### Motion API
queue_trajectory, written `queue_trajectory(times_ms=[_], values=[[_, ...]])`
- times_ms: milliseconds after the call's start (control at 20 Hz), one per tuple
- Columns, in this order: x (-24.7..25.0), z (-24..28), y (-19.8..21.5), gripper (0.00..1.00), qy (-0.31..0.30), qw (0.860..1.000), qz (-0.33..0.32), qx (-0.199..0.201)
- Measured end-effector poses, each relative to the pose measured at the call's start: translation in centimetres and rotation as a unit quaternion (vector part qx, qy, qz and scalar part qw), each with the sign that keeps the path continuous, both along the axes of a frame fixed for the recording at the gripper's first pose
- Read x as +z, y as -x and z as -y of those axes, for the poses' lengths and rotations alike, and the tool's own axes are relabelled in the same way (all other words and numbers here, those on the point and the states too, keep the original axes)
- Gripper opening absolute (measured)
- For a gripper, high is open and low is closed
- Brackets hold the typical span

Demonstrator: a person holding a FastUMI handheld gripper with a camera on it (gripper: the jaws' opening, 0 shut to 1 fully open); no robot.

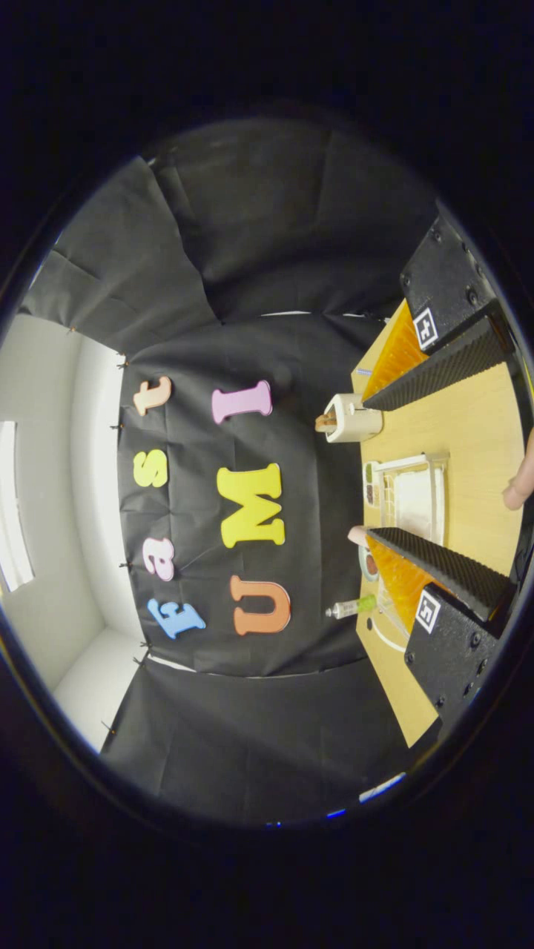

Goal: Take the plate from the dish rack, then take the spoon from the basket and place it into the plate.

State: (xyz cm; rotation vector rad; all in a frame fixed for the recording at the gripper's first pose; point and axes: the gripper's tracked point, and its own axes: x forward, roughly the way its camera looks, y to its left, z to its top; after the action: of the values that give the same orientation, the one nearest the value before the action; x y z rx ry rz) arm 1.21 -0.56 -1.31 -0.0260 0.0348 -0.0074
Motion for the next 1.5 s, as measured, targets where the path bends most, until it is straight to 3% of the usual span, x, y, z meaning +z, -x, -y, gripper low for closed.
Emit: queue_trajectory(times_ms=[250,700,900,1150,1250,1300,1400,1500], values=[[-0.9,-2.0,-5.0,1.00,0.009,0.999,-0.037,0.018],[-1.7,-8.5,-18.6,1.00,0.021,0.985,-0.160,0.052],[-3.8,-10.8,-22.7,1.00,0.064,0.967,-0.236,0.074],[-5.4,-13.6,-26.7,1.00,0.067,0.938,-0.325,0.098],[-6.4,-14.2,-27.6,0.98,0.085,0.920,-0.372,0.091],[-6.7,-13.7,-28.6,0.96,0.094,0.916,-0.386,0.063],[-7.3,-13.2,-29.5,0.86,0.130,0.900,-0.414,0.041],[-7.4,-13.5,-30.2,0.75,0.145,0.893,-0.424,0.034]])
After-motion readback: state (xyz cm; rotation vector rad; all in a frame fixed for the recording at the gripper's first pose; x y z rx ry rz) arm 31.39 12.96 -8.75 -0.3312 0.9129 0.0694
